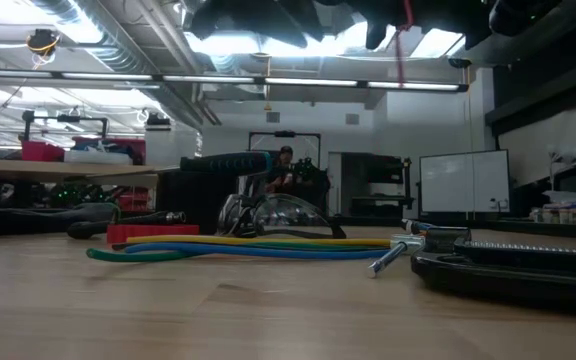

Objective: Coil cords
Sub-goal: Coil the red wire onto the black spool

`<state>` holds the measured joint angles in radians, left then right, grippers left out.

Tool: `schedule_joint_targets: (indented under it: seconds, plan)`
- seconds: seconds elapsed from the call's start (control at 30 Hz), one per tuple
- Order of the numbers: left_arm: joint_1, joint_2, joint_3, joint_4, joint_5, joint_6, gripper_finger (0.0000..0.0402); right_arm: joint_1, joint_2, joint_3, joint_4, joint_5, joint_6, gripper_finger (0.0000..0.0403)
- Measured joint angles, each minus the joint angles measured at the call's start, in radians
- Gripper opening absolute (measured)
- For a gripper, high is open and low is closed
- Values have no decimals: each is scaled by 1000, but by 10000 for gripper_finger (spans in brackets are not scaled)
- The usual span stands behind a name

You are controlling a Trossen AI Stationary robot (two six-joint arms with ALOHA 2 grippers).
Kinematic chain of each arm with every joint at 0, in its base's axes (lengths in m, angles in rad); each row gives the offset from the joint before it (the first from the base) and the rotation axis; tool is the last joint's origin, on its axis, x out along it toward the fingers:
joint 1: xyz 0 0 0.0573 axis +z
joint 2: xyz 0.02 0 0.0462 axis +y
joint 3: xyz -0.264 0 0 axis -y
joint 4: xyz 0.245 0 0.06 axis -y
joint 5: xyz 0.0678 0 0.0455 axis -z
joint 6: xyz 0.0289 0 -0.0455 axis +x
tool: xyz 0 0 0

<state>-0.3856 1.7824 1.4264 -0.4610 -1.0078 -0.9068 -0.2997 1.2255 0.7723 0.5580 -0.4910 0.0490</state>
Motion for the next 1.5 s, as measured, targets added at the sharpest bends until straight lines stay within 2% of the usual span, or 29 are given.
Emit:
schedule_joint_targets:
  seconds: [0.37,0.5,0.67,0.83,0.97,1.13,1.2,1.5]
  plan:
    - [43,0,-170,520,128,213,81,52,0,0,28,-89,-55,2]
    - [55,0,-234,660,231,302,81,51,1,0,12,-97,-55,2]
    - [70,0,-358,936,307,432,81,51,1,0,1,-105,-58,2]
    - [95,0,-458,1147,361,458,81,51,1,0,-19,-105,-58,2]
    - [125,0,-472,1176,375,356,82,51,1,0,-19,-105,-57,2]
    - [166,0,-472,1185,623,304,82,51,1,0,-33,-89,-57,2]
    - [168,0,-472,1184,673,314,82,51,1,0,-39,-80,-57,2]
    - [166,0,-472,1185,683,357,82,51,1,0,-38,-78,-55,2]
